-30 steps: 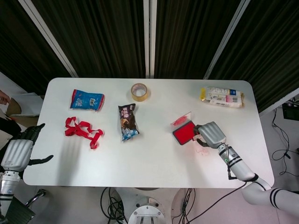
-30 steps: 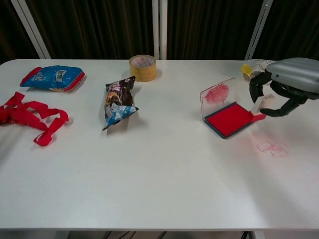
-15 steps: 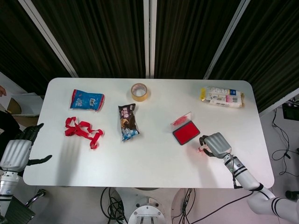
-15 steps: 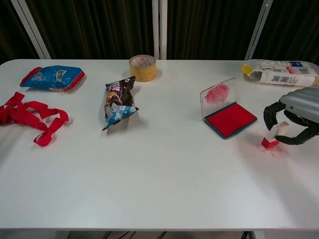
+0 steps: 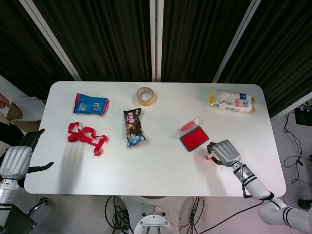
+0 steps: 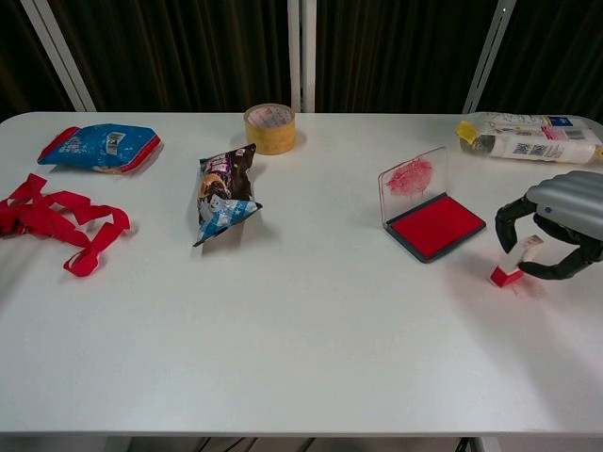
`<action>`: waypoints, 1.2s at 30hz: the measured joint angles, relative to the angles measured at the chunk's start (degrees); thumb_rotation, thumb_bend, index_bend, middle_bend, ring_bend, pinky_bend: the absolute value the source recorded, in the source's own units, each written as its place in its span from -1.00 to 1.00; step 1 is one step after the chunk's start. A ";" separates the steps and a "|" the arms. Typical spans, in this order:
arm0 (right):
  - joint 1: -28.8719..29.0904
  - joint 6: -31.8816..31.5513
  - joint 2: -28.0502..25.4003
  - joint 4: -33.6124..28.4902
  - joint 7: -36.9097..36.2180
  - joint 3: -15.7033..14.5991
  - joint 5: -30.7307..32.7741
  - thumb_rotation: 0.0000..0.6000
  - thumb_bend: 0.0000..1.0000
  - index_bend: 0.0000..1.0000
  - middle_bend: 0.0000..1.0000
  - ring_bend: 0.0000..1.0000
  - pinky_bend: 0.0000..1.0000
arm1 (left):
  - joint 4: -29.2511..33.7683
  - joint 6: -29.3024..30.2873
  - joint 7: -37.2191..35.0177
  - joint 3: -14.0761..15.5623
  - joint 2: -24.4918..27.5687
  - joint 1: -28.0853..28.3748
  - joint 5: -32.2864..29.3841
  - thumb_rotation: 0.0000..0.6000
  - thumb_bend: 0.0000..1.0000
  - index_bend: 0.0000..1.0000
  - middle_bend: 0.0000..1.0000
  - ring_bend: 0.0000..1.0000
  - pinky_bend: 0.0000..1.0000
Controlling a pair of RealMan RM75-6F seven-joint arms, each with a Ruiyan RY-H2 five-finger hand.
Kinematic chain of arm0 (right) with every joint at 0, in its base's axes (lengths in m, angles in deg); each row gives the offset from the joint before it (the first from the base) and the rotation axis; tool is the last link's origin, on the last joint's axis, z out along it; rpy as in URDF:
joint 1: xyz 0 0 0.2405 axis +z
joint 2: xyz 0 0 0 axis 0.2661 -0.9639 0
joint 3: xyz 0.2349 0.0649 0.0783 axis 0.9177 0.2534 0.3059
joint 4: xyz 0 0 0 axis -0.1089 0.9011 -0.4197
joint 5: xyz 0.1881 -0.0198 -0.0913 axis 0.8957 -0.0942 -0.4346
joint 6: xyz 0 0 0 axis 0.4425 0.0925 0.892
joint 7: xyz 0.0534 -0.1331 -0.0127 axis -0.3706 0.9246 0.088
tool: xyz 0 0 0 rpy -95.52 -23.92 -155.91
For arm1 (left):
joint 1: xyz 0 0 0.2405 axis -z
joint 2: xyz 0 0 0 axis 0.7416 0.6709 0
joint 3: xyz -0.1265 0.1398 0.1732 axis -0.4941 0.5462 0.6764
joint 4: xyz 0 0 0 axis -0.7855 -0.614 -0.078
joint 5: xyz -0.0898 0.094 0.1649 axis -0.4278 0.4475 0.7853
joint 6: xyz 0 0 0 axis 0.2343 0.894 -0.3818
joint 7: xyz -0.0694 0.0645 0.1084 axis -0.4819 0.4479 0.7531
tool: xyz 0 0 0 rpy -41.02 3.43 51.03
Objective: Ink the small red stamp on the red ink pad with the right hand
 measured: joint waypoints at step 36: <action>0.38 3.00 -4.66 -5.91 4.09 -0.57 -0.18 1.00 -0.55 -0.94 -0.61 0.62 0.77 | 0.17 0.11 -0.52 0.18 0.55 -0.04 0.55 0.60 -0.89 -0.84 -0.72 -0.75 -0.46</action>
